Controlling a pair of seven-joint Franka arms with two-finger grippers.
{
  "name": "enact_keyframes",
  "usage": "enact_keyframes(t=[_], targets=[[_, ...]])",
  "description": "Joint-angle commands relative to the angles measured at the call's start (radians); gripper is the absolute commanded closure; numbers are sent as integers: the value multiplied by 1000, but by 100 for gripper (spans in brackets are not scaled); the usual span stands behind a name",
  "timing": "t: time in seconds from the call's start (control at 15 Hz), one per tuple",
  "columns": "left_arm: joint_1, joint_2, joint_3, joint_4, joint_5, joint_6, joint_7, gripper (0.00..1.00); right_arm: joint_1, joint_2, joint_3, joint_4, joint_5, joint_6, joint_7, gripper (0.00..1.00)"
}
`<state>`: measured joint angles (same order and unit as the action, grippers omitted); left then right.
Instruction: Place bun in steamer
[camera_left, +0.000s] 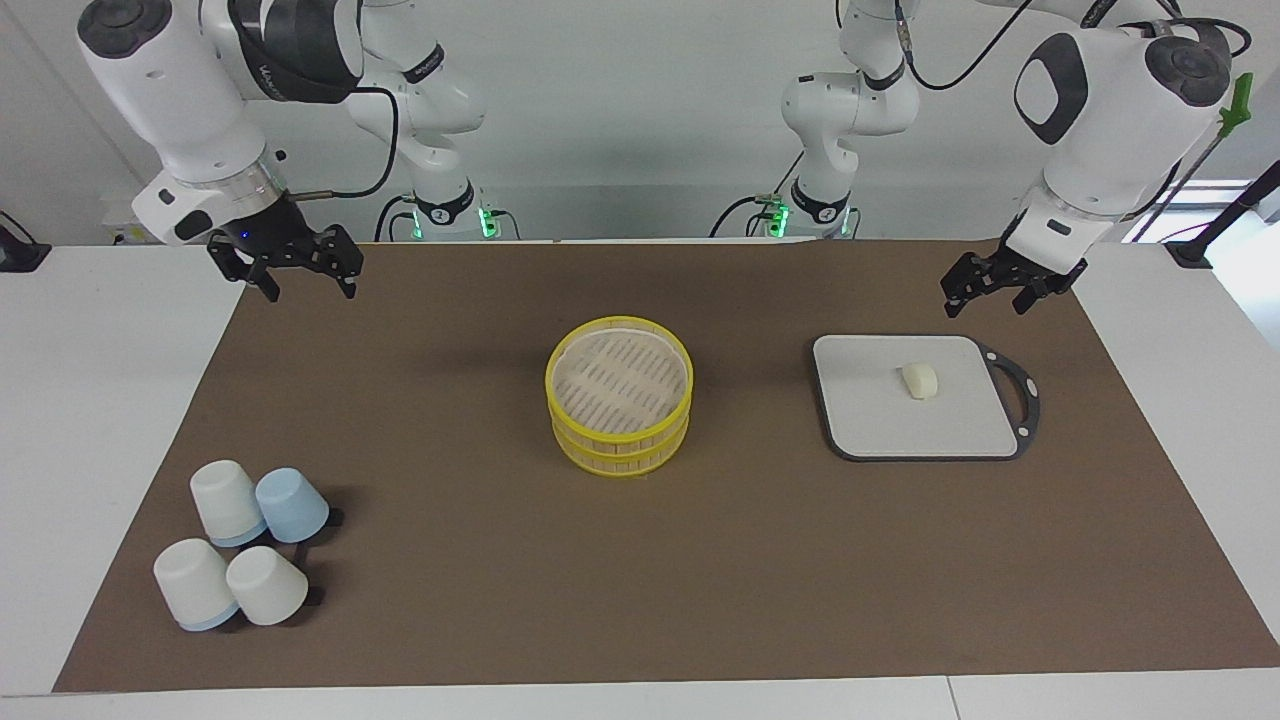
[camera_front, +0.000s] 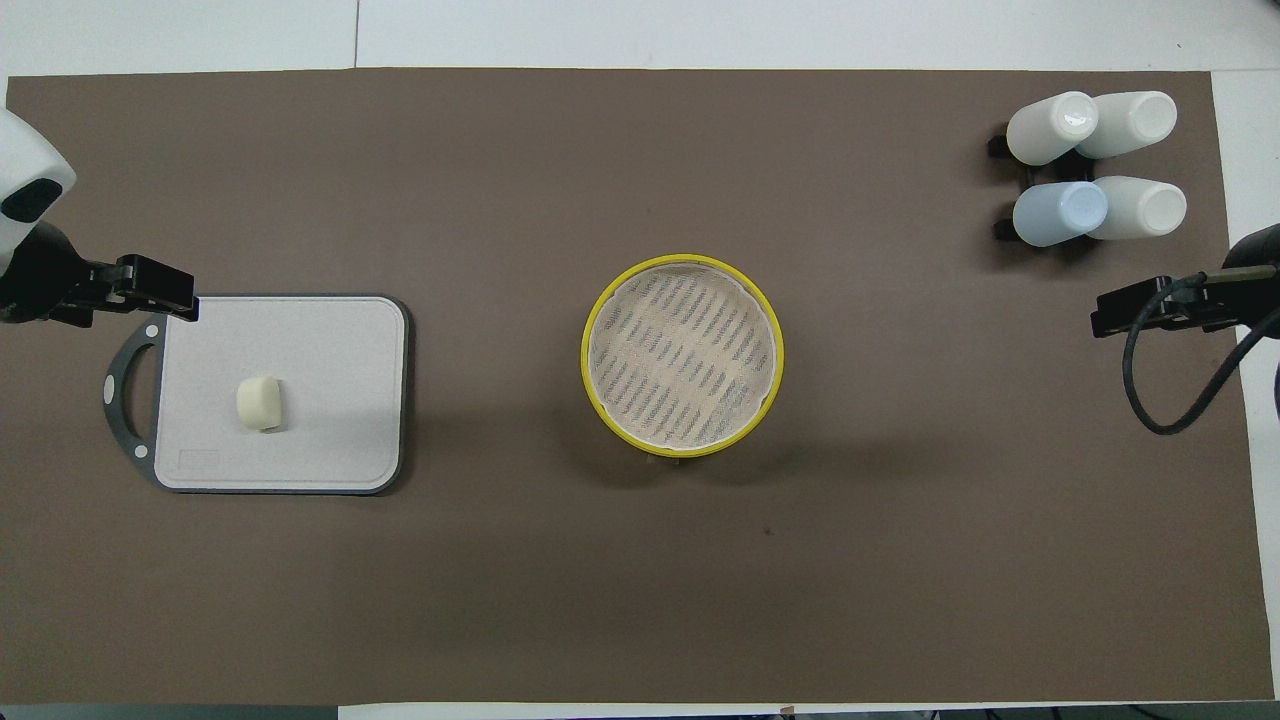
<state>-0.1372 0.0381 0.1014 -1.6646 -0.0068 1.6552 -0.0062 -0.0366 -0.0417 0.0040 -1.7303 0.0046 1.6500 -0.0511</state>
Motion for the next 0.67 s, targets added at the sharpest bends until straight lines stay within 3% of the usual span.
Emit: enact_keyframes(t=[0.0, 0.4, 0.6], targets=[[-15, 16, 18, 25, -18, 3, 8, 0, -11, -20, 10, -28, -11, 4, -19, 0], [-13, 2, 29, -7, -16, -11, 8, 0, 1, -15, 19, -35, 11, 25, 23, 0], [-15, -3, 15, -18, -16, -47, 0, 0, 82, 31, 22, -17, 31, 80, 112, 0]])
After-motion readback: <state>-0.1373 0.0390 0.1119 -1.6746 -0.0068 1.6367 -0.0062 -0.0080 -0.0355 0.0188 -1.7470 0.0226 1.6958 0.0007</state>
